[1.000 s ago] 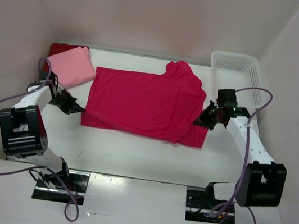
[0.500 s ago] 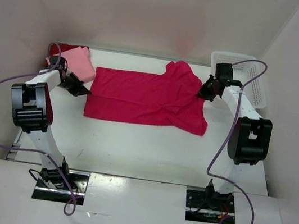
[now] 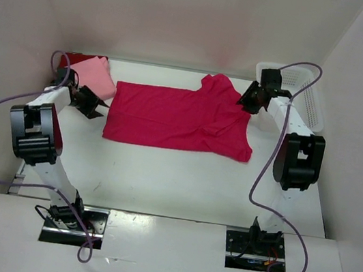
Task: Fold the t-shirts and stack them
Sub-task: Fold the flattened tshirt in 1/3 of the way
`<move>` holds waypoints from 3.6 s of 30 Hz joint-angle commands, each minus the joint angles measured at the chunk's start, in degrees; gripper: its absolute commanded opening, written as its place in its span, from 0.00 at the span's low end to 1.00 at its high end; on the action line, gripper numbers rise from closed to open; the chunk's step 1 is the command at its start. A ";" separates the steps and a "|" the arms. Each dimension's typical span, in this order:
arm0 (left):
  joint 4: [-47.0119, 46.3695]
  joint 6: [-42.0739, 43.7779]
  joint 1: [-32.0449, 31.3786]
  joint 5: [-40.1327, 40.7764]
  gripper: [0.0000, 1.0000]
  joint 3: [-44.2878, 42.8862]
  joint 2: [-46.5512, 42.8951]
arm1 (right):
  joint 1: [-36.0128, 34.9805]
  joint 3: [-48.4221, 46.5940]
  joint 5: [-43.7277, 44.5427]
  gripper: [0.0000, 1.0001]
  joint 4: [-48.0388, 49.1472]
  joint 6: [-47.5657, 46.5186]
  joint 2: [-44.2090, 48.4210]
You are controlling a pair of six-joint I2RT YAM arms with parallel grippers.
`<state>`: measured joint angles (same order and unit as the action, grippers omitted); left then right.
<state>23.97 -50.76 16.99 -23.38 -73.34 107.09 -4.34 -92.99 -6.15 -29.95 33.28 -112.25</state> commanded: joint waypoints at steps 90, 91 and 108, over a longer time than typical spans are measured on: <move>-0.23 9.46 -11.00 -7.21 0.03 20.70 -26.15 | -9.81 39.03 -1.75 0.00 9.82 11.28 25.60; -1.80 8.85 -15.28 -7.21 0.01 20.17 -23.36 | -10.51 38.42 -2.28 0.00 9.83 11.28 24.46; -7.53 7.26 -40.11 -3.17 0.04 14.37 -4.96 | -12.18 35.69 -2.90 0.00 14.22 10.14 13.46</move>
<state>17.87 -43.22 -23.09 -28.14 -58.63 102.41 -15.86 -53.47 -8.88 -18.94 44.01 -97.65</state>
